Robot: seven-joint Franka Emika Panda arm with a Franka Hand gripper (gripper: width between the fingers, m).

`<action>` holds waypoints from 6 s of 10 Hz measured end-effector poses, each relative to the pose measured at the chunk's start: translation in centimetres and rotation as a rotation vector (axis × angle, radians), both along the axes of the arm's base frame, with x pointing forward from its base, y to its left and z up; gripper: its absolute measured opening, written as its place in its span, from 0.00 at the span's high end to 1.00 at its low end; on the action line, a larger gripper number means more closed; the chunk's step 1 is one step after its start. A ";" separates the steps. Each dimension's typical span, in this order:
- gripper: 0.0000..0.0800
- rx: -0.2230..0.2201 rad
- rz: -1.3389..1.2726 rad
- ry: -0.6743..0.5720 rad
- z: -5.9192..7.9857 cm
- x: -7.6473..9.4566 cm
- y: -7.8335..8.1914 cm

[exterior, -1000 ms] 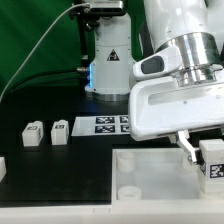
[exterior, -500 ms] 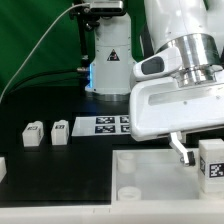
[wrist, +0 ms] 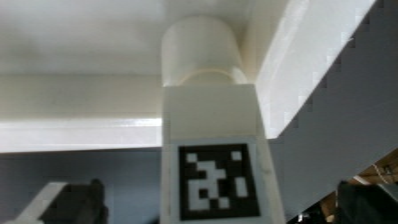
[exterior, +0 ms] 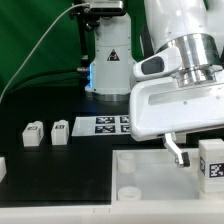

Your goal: Assemble one leg

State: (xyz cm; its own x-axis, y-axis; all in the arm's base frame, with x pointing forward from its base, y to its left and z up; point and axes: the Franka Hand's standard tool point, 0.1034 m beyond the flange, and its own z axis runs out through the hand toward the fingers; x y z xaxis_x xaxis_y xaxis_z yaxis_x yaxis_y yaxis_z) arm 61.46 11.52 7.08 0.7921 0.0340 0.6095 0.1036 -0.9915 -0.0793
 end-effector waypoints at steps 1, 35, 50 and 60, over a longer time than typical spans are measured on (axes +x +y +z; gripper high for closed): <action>0.19 0.000 0.006 0.034 -0.8 -0.6 0.2; 0.56 0.603 -1.278 0.832 0.3 0.8 0.3; 0.59 0.110 -0.211 0.680 0.9 2.1 0.2; 0.61 0.625 -1.352 0.748 0.5 1.6 -1.5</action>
Offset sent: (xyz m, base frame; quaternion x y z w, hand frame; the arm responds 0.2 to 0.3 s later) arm 0.0063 -0.0261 0.0302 -0.0428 -0.0477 -0.0131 0.9979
